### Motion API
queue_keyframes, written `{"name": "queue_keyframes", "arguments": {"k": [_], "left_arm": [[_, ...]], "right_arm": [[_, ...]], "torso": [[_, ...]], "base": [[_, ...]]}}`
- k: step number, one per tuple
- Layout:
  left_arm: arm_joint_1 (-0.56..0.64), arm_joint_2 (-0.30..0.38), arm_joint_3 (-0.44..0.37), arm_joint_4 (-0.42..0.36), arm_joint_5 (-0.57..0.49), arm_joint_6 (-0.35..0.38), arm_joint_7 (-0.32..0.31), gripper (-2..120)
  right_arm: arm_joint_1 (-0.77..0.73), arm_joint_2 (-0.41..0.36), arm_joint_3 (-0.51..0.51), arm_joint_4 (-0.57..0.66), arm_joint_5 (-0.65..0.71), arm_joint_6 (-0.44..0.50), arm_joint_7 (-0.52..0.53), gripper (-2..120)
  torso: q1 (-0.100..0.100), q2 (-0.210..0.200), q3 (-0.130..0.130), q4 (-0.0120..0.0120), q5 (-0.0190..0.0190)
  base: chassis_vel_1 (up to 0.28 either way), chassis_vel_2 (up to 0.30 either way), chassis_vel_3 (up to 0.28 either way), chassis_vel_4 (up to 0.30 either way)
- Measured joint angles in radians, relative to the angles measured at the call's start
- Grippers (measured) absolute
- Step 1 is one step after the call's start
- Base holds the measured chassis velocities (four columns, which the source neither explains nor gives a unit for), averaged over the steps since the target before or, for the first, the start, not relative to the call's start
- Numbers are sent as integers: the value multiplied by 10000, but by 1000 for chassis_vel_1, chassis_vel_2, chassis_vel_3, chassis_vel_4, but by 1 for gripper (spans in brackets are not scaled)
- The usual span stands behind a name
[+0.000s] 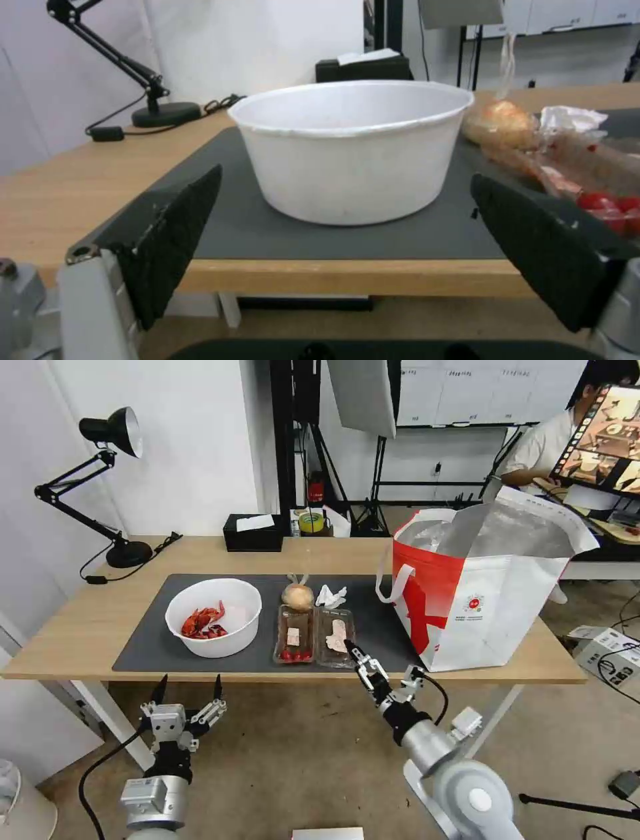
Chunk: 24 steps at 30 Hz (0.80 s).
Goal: Pick up the trash from the table and place it into the takeout bag.
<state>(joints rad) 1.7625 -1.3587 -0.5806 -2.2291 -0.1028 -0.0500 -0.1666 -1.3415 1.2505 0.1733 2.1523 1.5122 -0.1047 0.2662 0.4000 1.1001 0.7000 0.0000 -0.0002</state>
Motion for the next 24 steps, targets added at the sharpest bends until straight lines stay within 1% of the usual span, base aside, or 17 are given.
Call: {"name": "queue_keyframes", "arguments": {"k": [2,3,4,5,6,9,24], "left_arm": [[-6,123,-63,8,-92,38,-12,100],[-6,123,-63,8,-92,38,-12,100],[-29,154,-81,40,-123,58,-20,100],[-68,162,-82,98,-143,71,-21,100],[-68,162,-82,98,-143,71,-21,100],[-205,127,-42,270,-160,90,-23,100],[-312,245,-77,351,-333,125,-43,100]], "right_arm": [[258,390,-144,-314,0,59,236,100],[258,390,-144,-314,0,59,236,100],[344,562,-203,-458,-13,86,327,100],[426,830,-283,-670,-67,138,437,100],[426,830,-283,-670,-67,138,437,100],[497,1327,-384,-1040,-152,220,691,100],[492,1811,-436,-1292,-99,202,595,100]], "torso": [[0,0,0,0,0],[0,0,0,0,0],[0,0,0,1,-1],[0,-1,0,0,0],[0,-1,0,0,0],[1,-1,0,0,-1],[0,-2,-1,0,1]], "base": [[0,0,0,0],[0,0,0,0],[0,0,0,0],[0,0,0,0],[0,0,0,0],[0,0,0,0],[0,0,0,0]]}}
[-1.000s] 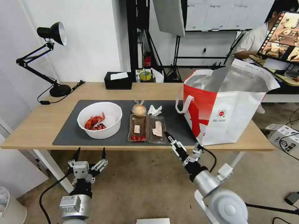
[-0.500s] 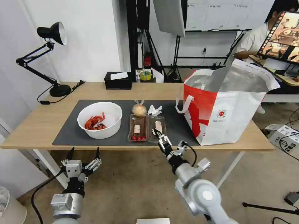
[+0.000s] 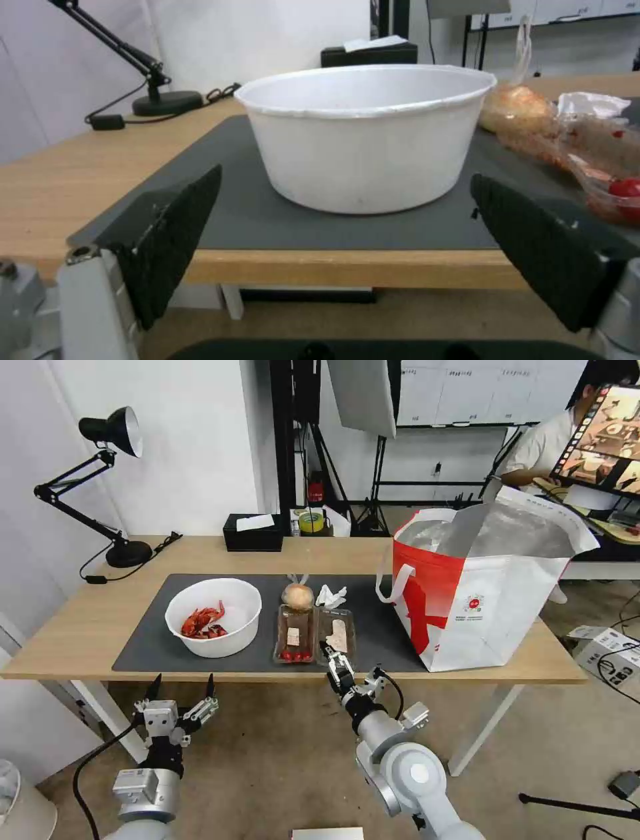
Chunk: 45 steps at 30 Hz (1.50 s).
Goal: Pick up the trash from the table and place it into the takeout bag.
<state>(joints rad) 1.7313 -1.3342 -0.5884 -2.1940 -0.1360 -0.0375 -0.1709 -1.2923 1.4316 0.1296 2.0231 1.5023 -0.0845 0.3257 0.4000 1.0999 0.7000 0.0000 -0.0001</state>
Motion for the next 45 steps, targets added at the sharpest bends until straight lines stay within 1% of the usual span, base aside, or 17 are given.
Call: {"name": "queue_keyframes", "arguments": {"k": [23,45], "left_arm": [[228,-12,-62,-184,-5,-38,-14,100],[64,-17,-44,160,-58,-65,-7,100]], "right_arm": [[44,604,133,-213,297,81,86,100],[458,893,315,-734,377,177,206,100]], "torso": [[0,0,0,0,1],[0,1,0,0,1]], "base": [[0,0,0,0],[0,0,0,0]]}}
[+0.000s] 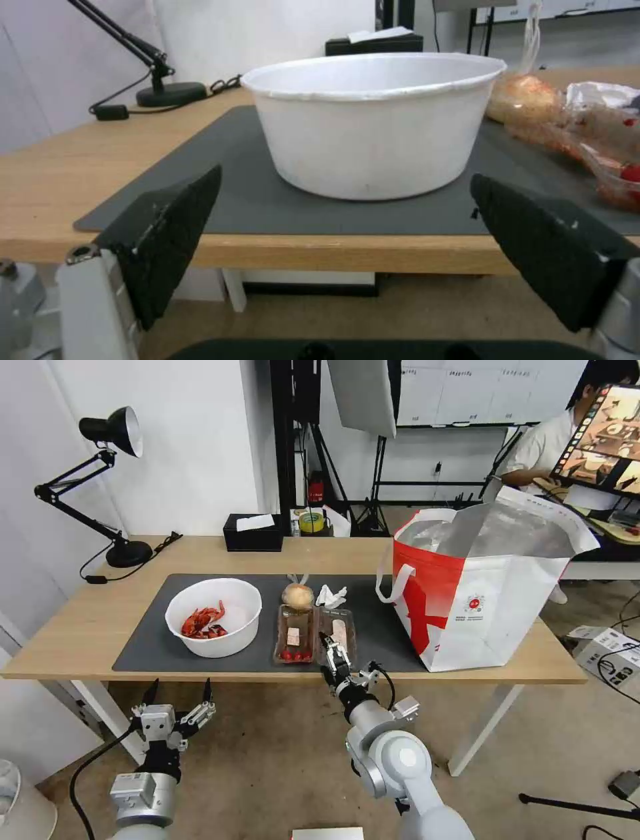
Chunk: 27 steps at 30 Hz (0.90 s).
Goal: Pick up the trash from the table and place it into the takeout bag.
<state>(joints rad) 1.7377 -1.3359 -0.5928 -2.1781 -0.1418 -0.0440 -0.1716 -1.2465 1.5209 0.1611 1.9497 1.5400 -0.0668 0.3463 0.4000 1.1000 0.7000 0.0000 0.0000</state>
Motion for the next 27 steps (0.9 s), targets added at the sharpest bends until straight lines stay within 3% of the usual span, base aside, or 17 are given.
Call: {"name": "queue_keyframes", "arguments": {"k": [27], "left_arm": [[93,-17,-58,22,-44,-202,-6,100]], "right_arm": [[212,-57,-88,244,-1387,119,-430,100]], "torso": [[0,0,0,0,0]], "base": [[0,0,0,0]]}}
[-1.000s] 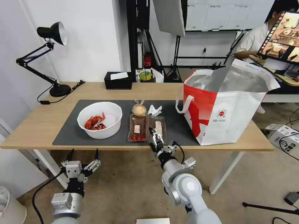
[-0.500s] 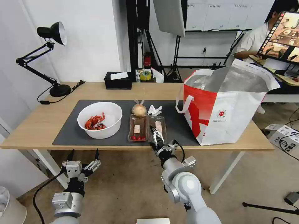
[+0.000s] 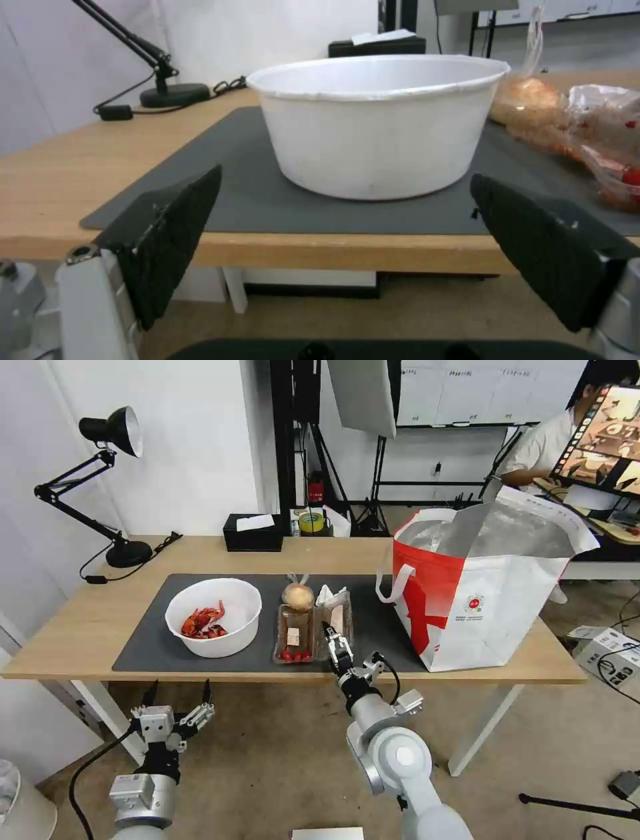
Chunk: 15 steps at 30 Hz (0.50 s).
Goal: Pick up the trash from the table and place it into the takeout bag.
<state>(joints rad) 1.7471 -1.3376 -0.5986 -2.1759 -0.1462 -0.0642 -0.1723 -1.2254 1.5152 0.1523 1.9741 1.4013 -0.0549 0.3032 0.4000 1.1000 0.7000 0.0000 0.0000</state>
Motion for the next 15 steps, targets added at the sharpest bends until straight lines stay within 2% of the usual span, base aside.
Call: {"name": "queue_keyframes", "arguments": {"k": [15], "left_arm": [[8,71,-93,-64,-98,14,-6,100]], "right_arm": [[716,-91,-262,-45,-12,-240,20,100]], "torso": [[0,0,0,0,0]], "base": [[0,0,0,0]]}}
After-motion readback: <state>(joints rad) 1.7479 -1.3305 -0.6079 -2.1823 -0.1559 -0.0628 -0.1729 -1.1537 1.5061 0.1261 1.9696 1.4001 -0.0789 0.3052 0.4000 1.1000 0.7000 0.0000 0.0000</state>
